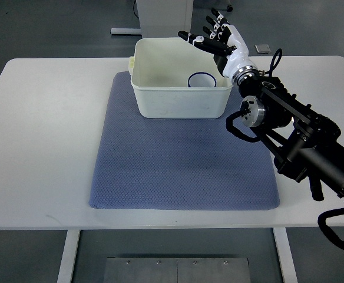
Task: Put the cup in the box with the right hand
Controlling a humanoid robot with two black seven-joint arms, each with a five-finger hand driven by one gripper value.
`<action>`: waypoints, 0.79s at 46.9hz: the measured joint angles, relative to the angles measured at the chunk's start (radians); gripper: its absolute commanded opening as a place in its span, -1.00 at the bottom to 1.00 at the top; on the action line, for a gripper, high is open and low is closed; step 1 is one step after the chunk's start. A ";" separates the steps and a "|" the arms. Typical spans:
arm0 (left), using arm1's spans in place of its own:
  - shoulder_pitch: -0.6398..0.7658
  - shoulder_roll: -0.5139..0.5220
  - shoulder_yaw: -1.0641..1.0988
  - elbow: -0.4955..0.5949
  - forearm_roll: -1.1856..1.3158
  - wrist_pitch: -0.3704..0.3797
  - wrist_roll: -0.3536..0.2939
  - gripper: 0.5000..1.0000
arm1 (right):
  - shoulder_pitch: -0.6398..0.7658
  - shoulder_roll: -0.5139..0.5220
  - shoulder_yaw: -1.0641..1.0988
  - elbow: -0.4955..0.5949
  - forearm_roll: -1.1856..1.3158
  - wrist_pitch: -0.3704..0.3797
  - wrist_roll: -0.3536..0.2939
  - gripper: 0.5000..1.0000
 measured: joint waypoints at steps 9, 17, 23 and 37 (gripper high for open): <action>0.000 0.000 0.000 0.000 0.000 0.000 0.000 1.00 | -0.001 -0.069 0.062 0.000 0.013 0.034 -0.003 1.00; 0.000 0.000 0.000 0.000 0.000 0.000 0.000 1.00 | -0.011 -0.150 0.078 -0.003 0.033 0.067 -0.004 1.00; 0.000 0.000 0.000 0.000 0.000 0.000 0.000 1.00 | -0.039 -0.199 0.078 -0.006 0.035 0.104 -0.006 1.00; 0.000 0.000 0.000 0.000 0.000 0.000 0.000 1.00 | -0.101 -0.322 0.095 -0.008 0.037 0.194 -0.009 1.00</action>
